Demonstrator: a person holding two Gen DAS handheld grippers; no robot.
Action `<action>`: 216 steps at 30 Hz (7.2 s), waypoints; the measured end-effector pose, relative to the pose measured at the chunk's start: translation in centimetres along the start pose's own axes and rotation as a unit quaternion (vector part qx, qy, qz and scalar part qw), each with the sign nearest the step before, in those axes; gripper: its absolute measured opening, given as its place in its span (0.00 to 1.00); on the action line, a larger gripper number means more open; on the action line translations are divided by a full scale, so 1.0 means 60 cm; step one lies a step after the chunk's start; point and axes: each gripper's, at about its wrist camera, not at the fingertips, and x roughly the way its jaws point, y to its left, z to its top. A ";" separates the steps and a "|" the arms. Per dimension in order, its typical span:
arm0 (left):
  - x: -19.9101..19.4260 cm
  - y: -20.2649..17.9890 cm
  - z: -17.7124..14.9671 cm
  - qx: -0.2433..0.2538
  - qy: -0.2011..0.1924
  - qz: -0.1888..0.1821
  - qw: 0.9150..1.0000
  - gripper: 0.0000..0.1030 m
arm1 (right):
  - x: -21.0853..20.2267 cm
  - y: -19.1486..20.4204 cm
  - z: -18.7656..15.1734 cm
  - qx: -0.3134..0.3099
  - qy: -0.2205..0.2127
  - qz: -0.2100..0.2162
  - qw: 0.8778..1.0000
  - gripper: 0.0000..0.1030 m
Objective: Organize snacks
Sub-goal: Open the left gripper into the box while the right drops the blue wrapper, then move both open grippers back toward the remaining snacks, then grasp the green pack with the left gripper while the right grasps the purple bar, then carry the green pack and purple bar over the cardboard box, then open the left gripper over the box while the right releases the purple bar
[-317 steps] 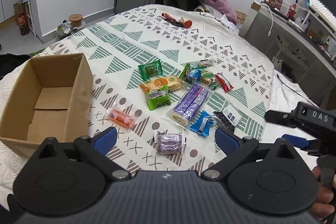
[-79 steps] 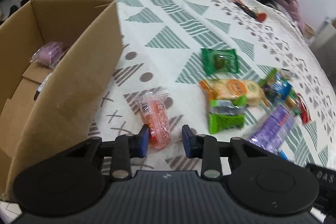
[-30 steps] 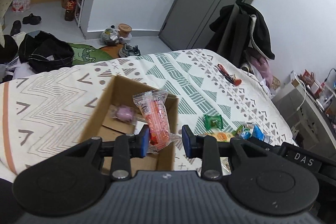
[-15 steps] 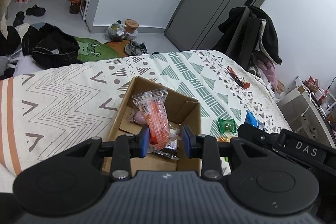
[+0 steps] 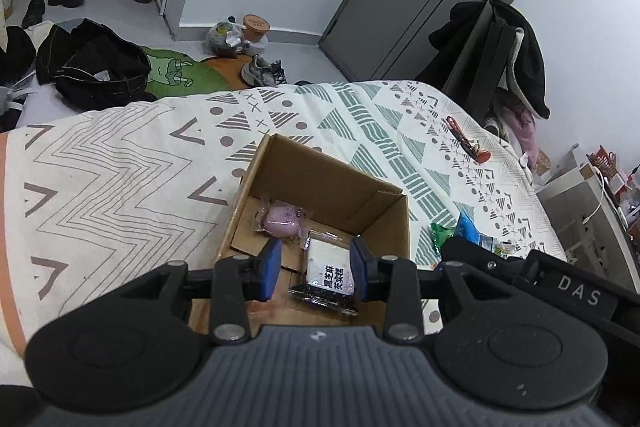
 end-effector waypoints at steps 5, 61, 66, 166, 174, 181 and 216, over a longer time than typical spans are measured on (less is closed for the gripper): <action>-0.004 -0.003 0.003 0.002 0.003 0.009 1.000 0.43 | 0.008 -0.002 0.000 0.009 0.003 0.004 1.000 0.29; -0.155 -0.197 -0.088 0.092 -0.057 0.037 0.993 1.00 | -0.239 -0.184 0.032 0.023 -0.094 -0.020 0.995 1.00; -0.148 -0.219 -0.094 0.103 -0.055 0.043 0.992 1.00 | -0.238 -0.204 0.033 0.023 -0.097 -0.020 0.995 1.00; 0.114 -0.267 -0.087 0.072 0.030 0.001 0.997 0.27 | -0.012 -0.365 0.061 0.155 -0.002 -0.054 0.986 0.17; 0.053 -0.236 -0.066 0.056 0.000 0.009 0.998 0.27 | -0.032 -0.314 0.062 0.126 -0.017 -0.008 0.992 0.17; 0.000 -0.190 -0.039 0.038 -0.029 0.023 0.999 0.27 | -0.040 -0.259 0.060 0.094 -0.023 0.034 0.995 0.17; -0.015 -0.037 0.002 -0.036 -0.003 0.060 0.998 0.56 | 0.011 -0.077 0.013 0.009 -0.002 0.110 0.994 0.27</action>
